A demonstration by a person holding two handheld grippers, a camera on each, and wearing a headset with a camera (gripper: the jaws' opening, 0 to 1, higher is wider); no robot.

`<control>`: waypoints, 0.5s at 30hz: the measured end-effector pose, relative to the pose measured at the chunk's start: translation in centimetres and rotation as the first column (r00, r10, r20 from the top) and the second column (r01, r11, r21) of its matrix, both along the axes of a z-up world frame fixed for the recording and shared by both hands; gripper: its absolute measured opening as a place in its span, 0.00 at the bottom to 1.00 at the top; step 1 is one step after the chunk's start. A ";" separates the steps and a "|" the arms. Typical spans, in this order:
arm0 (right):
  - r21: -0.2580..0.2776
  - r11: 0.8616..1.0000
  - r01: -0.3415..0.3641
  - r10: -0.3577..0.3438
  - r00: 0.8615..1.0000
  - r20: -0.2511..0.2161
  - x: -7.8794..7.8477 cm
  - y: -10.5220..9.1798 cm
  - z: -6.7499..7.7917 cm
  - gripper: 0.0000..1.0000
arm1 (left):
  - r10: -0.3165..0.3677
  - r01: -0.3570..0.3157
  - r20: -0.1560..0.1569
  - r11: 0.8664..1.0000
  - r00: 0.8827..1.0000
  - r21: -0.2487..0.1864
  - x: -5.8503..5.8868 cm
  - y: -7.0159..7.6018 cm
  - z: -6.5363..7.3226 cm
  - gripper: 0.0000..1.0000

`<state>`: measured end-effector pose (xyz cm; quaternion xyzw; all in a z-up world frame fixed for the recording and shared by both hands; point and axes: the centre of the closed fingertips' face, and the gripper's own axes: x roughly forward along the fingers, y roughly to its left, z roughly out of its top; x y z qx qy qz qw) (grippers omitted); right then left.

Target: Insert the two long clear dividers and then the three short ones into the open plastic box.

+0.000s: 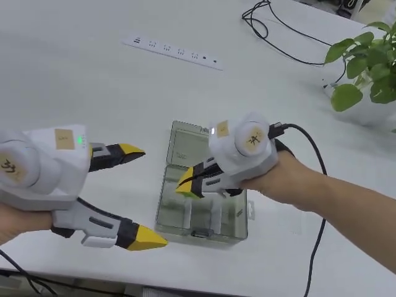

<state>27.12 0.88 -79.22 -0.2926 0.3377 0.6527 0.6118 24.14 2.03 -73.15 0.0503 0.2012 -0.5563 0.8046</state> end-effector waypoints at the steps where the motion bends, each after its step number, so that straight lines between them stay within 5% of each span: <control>1: -0.007 1.000 -0.005 0.005 1.000 0.003 -0.1 0.0 -0.2 0.02 | -0.001 0.001 -0.001 1.000 1.000 0.000 0.0 0.0 0.0 0.94; 15: -0.125 0.991 -0.056 0.061 0.997 0.042 -0.3 0.1 -1.9 0.02 | 0.001 -0.001 -0.002 1.000 1.000 0.002 -0.1 0.2 -0.2 0.94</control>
